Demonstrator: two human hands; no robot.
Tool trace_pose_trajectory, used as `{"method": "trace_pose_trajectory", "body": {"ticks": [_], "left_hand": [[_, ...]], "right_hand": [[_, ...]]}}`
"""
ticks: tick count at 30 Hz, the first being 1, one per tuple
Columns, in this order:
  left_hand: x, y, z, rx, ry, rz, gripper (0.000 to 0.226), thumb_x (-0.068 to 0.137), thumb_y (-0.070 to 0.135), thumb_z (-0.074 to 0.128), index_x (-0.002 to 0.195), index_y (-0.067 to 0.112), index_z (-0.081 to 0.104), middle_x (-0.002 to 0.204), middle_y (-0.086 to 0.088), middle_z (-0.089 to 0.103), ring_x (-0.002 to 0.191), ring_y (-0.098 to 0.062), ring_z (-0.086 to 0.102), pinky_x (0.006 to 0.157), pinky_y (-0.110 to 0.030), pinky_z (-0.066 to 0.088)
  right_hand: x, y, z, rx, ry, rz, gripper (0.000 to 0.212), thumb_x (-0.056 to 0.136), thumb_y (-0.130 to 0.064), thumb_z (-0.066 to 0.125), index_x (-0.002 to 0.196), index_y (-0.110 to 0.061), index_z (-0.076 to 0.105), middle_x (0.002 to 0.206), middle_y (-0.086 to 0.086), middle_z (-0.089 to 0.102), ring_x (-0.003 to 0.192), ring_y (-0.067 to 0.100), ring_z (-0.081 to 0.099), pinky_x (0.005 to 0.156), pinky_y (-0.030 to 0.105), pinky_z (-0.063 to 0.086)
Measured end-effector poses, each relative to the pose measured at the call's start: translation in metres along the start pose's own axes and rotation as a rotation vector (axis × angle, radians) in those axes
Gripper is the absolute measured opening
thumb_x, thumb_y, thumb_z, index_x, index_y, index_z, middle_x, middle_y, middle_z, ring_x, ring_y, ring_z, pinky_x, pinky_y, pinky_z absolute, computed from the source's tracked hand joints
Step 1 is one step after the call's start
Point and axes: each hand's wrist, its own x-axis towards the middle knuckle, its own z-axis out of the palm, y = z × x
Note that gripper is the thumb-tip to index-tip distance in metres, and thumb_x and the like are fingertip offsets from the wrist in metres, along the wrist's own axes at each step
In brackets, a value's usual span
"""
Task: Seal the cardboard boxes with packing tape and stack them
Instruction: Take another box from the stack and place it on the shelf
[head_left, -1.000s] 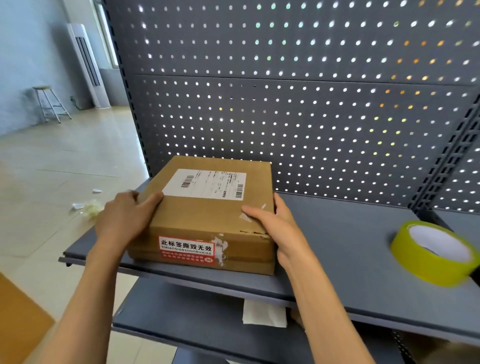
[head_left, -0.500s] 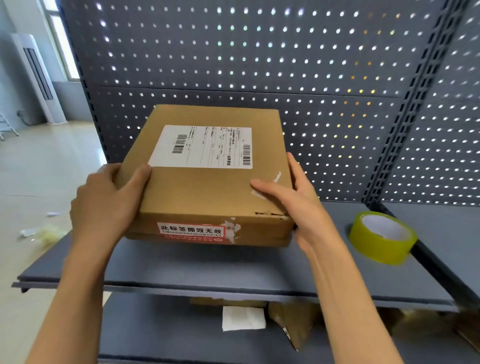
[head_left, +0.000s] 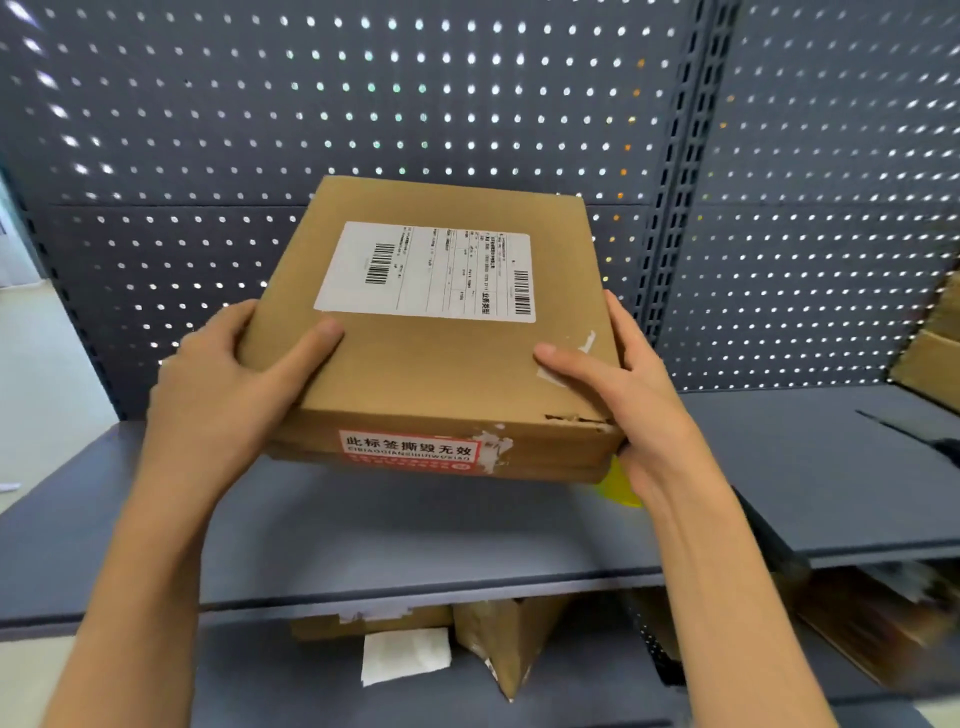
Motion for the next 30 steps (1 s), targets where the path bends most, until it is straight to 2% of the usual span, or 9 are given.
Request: {"method": "trace_pose_trajectory", "body": {"ticks": [2, 4, 6, 9, 11, 15, 21, 24, 30], "left_hand": [[-0.006, 0.013, 0.017, -0.098, -0.019, -0.013, 0.069, 0.058, 0.071, 0.063, 0.116, 0.035, 0.060, 0.106, 0.009, 0.060, 0.096, -0.014, 0.056, 0.084, -0.034, 0.046], [-0.013, 0.027, 0.036, -0.290, -0.074, -0.044, 0.051, 0.061, 0.054, 0.080, 0.105, 0.037, 0.060, 0.105, 0.009, 0.065, 0.088, -0.006, 0.060, 0.074, -0.022, 0.045], [-0.019, 0.039, 0.055, -0.471, -0.145, -0.102, 0.061, 0.053, 0.049, 0.084, 0.108, 0.033, 0.065, 0.106, 0.008, 0.068, 0.082, -0.004, 0.062, 0.069, -0.021, 0.045], [-0.033, 0.056, 0.084, -0.591, -0.252, -0.155, 0.075, 0.046, 0.049, 0.078, 0.119, 0.036, 0.063, 0.113, 0.008, 0.068, 0.081, -0.008, 0.063, 0.066, -0.031, 0.044], [-0.044, 0.067, 0.103, -0.615, -0.324, -0.144, 0.079, 0.046, 0.047, 0.078, 0.123, 0.040, 0.059, 0.117, 0.009, 0.066, 0.084, -0.010, 0.062, 0.069, -0.036, 0.043], [-0.069, 0.091, 0.137, -0.637, -0.380, -0.090, 0.092, 0.043, 0.041, 0.079, 0.130, 0.042, 0.051, 0.112, 0.013, 0.068, 0.094, -0.007, 0.066, 0.074, -0.028, 0.046], [-0.083, 0.119, 0.164, -0.618, -0.413, -0.073, 0.089, 0.044, 0.043, 0.079, 0.128, 0.045, 0.051, 0.113, 0.013, 0.068, 0.101, -0.008, 0.065, 0.074, -0.026, 0.045], [-0.084, 0.128, 0.174, -0.641, -0.425, -0.069, 0.087, 0.045, 0.042, 0.078, 0.128, 0.044, 0.051, 0.113, 0.014, 0.068, 0.101, -0.007, 0.064, 0.071, -0.023, 0.044], [-0.088, 0.137, 0.192, -0.655, -0.486, -0.082, 0.098, 0.047, 0.043, 0.076, 0.139, 0.041, 0.042, 0.118, 0.018, 0.065, 0.109, -0.008, 0.062, 0.077, -0.027, 0.044]], "right_hand": [[0.001, -0.006, -0.022, 0.011, 0.002, -0.009, 0.086, 0.072, -0.011, 0.078, 0.145, -0.030, 0.037, 0.116, -0.009, 0.068, 0.099, 0.007, 0.068, 0.087, 0.026, 0.055], [0.004, -0.011, -0.047, 0.015, 0.002, -0.003, 0.088, 0.072, -0.012, 0.079, 0.145, -0.031, 0.036, 0.117, -0.008, 0.067, 0.098, 0.008, 0.068, 0.086, 0.027, 0.056], [0.007, -0.018, -0.074, 0.012, 0.014, 0.001, 0.089, 0.071, -0.012, 0.079, 0.146, -0.030, 0.035, 0.118, -0.007, 0.067, 0.100, 0.009, 0.067, 0.092, 0.033, 0.054], [0.014, -0.026, -0.118, 0.005, 0.026, -0.004, 0.089, 0.070, -0.010, 0.079, 0.145, -0.028, 0.037, 0.118, -0.006, 0.067, 0.102, 0.011, 0.067, 0.095, 0.036, 0.052], [0.018, -0.030, -0.147, 0.010, 0.014, -0.004, 0.087, 0.070, -0.009, 0.078, 0.145, -0.027, 0.038, 0.118, -0.005, 0.068, 0.102, 0.013, 0.067, 0.094, 0.035, 0.053], [0.024, -0.035, -0.196, 0.014, -0.031, 0.004, 0.090, 0.061, -0.016, 0.078, 0.142, -0.026, 0.042, 0.119, -0.004, 0.068, 0.102, 0.014, 0.068, 0.084, 0.027, 0.056], [0.026, -0.043, -0.237, 0.057, -0.051, 0.031, 0.095, 0.060, -0.012, 0.074, 0.145, -0.028, 0.036, 0.111, -0.007, 0.071, 0.094, 0.012, 0.070, 0.068, 0.018, 0.055], [0.026, -0.044, -0.250, 0.051, -0.042, 0.041, 0.096, 0.059, -0.012, 0.075, 0.145, -0.028, 0.036, 0.112, -0.007, 0.071, 0.094, 0.012, 0.070, 0.067, 0.017, 0.054], [0.024, -0.036, -0.278, 0.025, -0.020, 0.060, 0.100, 0.057, -0.009, 0.081, 0.144, -0.031, 0.038, 0.114, -0.009, 0.070, 0.099, 0.013, 0.069, 0.068, 0.017, 0.054]]}}
